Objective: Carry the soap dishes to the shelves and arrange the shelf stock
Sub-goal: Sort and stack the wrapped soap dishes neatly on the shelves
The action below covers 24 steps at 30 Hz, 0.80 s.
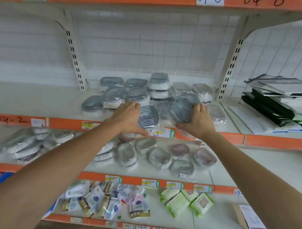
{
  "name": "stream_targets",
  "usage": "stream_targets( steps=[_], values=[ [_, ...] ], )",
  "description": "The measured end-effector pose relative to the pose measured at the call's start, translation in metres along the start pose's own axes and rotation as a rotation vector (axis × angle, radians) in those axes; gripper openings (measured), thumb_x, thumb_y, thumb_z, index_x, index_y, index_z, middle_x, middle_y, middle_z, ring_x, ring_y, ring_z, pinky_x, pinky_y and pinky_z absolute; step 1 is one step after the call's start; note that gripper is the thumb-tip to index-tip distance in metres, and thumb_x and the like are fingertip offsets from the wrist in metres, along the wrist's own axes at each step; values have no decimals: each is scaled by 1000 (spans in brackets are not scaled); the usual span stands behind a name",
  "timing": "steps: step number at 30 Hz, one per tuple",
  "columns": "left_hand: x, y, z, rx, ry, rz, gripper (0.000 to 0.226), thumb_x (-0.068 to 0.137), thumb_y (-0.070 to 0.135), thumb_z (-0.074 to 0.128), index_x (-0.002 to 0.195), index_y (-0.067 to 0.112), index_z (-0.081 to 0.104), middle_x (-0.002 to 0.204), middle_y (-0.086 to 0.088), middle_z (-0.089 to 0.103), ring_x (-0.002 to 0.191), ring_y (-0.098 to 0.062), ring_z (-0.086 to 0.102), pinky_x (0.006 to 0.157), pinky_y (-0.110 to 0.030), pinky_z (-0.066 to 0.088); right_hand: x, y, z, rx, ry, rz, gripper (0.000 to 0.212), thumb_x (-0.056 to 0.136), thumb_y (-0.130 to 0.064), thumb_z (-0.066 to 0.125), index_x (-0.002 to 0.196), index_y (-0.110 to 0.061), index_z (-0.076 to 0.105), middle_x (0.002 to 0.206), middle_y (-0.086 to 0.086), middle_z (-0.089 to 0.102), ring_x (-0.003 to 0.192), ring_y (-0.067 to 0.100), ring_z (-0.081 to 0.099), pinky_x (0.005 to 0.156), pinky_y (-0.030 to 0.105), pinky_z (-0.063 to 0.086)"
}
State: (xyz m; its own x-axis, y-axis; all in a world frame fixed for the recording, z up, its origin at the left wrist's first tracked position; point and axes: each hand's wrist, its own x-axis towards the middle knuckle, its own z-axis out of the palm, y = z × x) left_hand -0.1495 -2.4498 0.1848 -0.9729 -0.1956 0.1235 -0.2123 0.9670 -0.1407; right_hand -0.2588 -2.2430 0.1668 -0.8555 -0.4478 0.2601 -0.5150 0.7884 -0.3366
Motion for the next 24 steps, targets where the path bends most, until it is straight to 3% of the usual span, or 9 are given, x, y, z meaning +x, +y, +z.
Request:
stream_targets(
  steps=[6,11,17,21,24],
  values=[
    [-23,3,19,-11,15,17,109,61,80,63,134,3,38,135,-12,43,124,-26,42,102,-36,35,-29,5,13,-43,-27,22,94,72,-50,74,137,1,29,135,18,38,126,33,34,105,38,28],
    [-53,-4,56,-49,-9,32,99,62,81,62,125,7,43,120,-5,47,108,-21,46,89,-30,36,-62,-3,48,-46,-31,6,94,71,-50,75,137,1,30,132,16,39,123,32,35,103,40,33],
    [-79,-7,104,-131,-175,4,110,64,75,67,140,3,31,140,-12,39,129,-28,38,106,-35,31,-94,1,82,-68,-141,-4,92,71,-52,73,136,-4,31,132,12,40,125,29,34,105,39,31],
    [-91,-2,127,-111,-227,42,99,65,73,67,131,5,38,131,-9,43,122,-26,41,101,-34,33,-114,10,106,-87,-218,42,91,70,-52,74,136,-5,32,131,12,40,124,29,35,104,36,29],
    [-97,3,148,-112,-259,57,103,64,74,67,134,4,36,132,-9,43,123,-26,41,103,-35,34,-125,19,126,-71,-276,97,94,68,-56,74,136,-6,32,133,12,40,125,29,35,104,37,31]
  ],
)
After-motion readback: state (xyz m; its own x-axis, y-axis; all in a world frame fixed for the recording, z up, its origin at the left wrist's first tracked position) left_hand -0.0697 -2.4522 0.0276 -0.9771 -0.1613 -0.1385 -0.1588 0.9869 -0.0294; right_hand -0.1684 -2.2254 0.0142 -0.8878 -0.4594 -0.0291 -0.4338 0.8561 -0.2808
